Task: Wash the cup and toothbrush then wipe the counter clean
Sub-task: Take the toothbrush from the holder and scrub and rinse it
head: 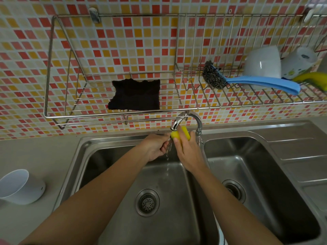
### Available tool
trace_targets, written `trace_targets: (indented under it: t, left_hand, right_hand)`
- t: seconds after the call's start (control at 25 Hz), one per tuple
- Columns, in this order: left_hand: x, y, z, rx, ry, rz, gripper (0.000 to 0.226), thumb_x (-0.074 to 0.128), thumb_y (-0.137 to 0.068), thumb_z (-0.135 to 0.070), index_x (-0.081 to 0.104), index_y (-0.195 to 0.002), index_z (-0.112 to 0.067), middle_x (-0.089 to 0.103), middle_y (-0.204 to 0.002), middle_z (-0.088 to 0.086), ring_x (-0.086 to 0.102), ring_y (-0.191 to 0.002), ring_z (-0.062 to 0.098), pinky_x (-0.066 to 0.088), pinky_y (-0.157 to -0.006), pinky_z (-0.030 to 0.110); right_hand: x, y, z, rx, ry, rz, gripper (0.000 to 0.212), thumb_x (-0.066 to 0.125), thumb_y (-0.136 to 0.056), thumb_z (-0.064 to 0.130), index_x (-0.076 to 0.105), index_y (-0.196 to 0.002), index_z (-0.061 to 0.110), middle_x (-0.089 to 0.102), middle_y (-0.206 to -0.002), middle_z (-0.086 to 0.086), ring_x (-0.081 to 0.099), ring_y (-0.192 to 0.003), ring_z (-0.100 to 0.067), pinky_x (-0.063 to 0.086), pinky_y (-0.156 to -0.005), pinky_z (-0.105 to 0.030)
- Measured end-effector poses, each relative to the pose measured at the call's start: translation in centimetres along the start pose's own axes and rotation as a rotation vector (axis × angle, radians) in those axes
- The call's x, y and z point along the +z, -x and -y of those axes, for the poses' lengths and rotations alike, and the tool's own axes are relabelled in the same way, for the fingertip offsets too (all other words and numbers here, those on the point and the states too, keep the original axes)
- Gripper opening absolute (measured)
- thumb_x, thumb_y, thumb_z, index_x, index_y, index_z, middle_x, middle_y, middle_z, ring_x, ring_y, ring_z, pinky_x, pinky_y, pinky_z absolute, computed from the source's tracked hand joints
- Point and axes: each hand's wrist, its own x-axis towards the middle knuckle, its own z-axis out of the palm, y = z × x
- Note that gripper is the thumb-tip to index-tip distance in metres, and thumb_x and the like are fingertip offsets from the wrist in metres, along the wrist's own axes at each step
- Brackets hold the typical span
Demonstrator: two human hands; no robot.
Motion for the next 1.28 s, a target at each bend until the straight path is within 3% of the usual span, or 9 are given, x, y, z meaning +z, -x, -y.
trace_targets:
  t: [0.12, 0.24, 0.4, 0.52, 0.64, 0.8, 0.92, 1.12, 1.28]
  left_hand:
    - [0.4, 0.3, 0.4, -0.046, -0.023, 0.098, 0.018, 0.049, -0.097, -0.017, 0.062, -0.092, -0.006, 0.053, -0.069, 0.002, 0.044, -0.056, 0.005, 0.036, -0.042, 0.010]
    - [0.6, 0.1, 0.5, -0.028, 0.071, 0.045, 0.018, 0.045, -0.096, -0.009, 0.059, -0.084, -0.007, 0.053, -0.069, 0.004, 0.044, -0.055, 0.006, 0.035, -0.046, 0.011]
    - [0.4, 0.1, 0.4, -0.074, 0.154, 0.112, 0.025, 0.046, -0.097, -0.018, 0.062, -0.083, -0.006, 0.053, -0.063, 0.002, 0.044, -0.052, 0.005, 0.035, -0.042, 0.011]
    - [0.1, 0.2, 0.2, -0.083, 0.118, 0.103, 0.024, 0.045, -0.098, -0.019, 0.060, -0.083, -0.008, 0.052, -0.061, 0.001, 0.044, -0.050, 0.004, 0.035, -0.039, 0.010]
    - [0.4, 0.4, 0.0, -0.074, 0.075, 0.121, 0.025, 0.045, -0.098, -0.020, 0.061, -0.085, -0.006, 0.049, -0.061, 0.000, 0.041, -0.051, 0.004, 0.034, -0.038, 0.010]
    - [0.4, 0.6, -0.4, -0.041, 0.127, 0.120, 0.017, 0.045, -0.097, -0.016, 0.058, -0.089, -0.010, 0.049, -0.059, 0.000, 0.040, -0.051, 0.005, 0.034, -0.038, 0.011]
    - [0.5, 1.2, -0.8, -0.045, 0.083, 0.157, 0.024, 0.046, -0.097, -0.018, 0.064, -0.091, -0.004, 0.051, -0.059, -0.001, 0.041, -0.052, 0.004, 0.034, -0.043, 0.012]
    - [1.2, 1.4, -1.0, 0.040, 0.021, 0.026, 0.022, 0.052, -0.094, -0.018, 0.066, -0.100, -0.002, 0.055, -0.064, 0.000, 0.047, -0.056, 0.005, 0.039, -0.049, 0.013]
    - [1.1, 0.8, 0.5, 0.231, -0.083, -0.098, 0.011, 0.060, -0.091, -0.019, 0.068, -0.089, -0.012, 0.063, -0.076, 0.002, 0.056, -0.069, 0.011, 0.051, -0.067, 0.025]
  right_hand:
    - [0.5, -0.3, -0.6, 0.063, -0.051, -0.053, 0.048, 0.021, -0.100, 0.036, 0.016, -0.148, 0.029, 0.042, -0.115, -0.015, 0.048, -0.081, -0.017, 0.041, -0.071, -0.027]
    - [1.6, 0.0, -0.3, -0.023, -0.064, -0.010, 0.053, 0.016, -0.098, 0.043, 0.021, -0.147, 0.024, 0.042, -0.116, -0.017, 0.045, -0.081, -0.015, 0.046, -0.070, -0.029]
    - [1.3, -0.3, -0.8, 0.040, -0.130, -0.045, 0.048, 0.022, -0.101, 0.031, 0.014, -0.147, 0.028, 0.041, -0.118, -0.015, 0.048, -0.085, -0.018, 0.043, -0.075, -0.028]
    - [0.8, -0.2, -1.1, -0.058, -0.099, -0.012, 0.047, 0.024, -0.101, 0.031, 0.018, -0.147, 0.026, 0.042, -0.112, -0.016, 0.047, -0.082, -0.018, 0.048, -0.074, -0.033]
    - [0.6, -0.2, -1.3, -0.039, -0.093, -0.012, 0.047, 0.024, -0.101, 0.029, 0.016, -0.147, 0.026, 0.042, -0.113, -0.015, 0.047, -0.081, -0.017, 0.043, -0.071, -0.029]
    - [0.6, 0.1, -1.3, -0.108, -0.091, -0.001, 0.047, 0.024, -0.100, 0.032, 0.019, -0.147, 0.025, 0.043, -0.111, -0.015, 0.051, -0.084, -0.022, 0.050, -0.074, -0.036]
    - [0.5, -0.2, -1.9, 0.000, -0.105, -0.045, 0.048, 0.024, -0.100, 0.031, 0.016, -0.147, 0.026, 0.043, -0.114, -0.016, 0.048, -0.080, -0.018, 0.045, -0.070, -0.030]
    - [0.8, 0.4, -1.2, -0.055, -0.092, -0.043, 0.048, 0.021, -0.099, 0.035, 0.005, -0.144, 0.031, 0.041, -0.113, -0.014, 0.046, -0.080, -0.016, 0.037, -0.069, -0.025]
    - [0.5, 0.3, -1.5, -0.008, -0.083, -0.101, 0.049, 0.023, -0.099, 0.035, 0.007, -0.145, 0.031, 0.040, -0.114, -0.015, 0.047, -0.081, -0.016, 0.048, -0.070, -0.033]
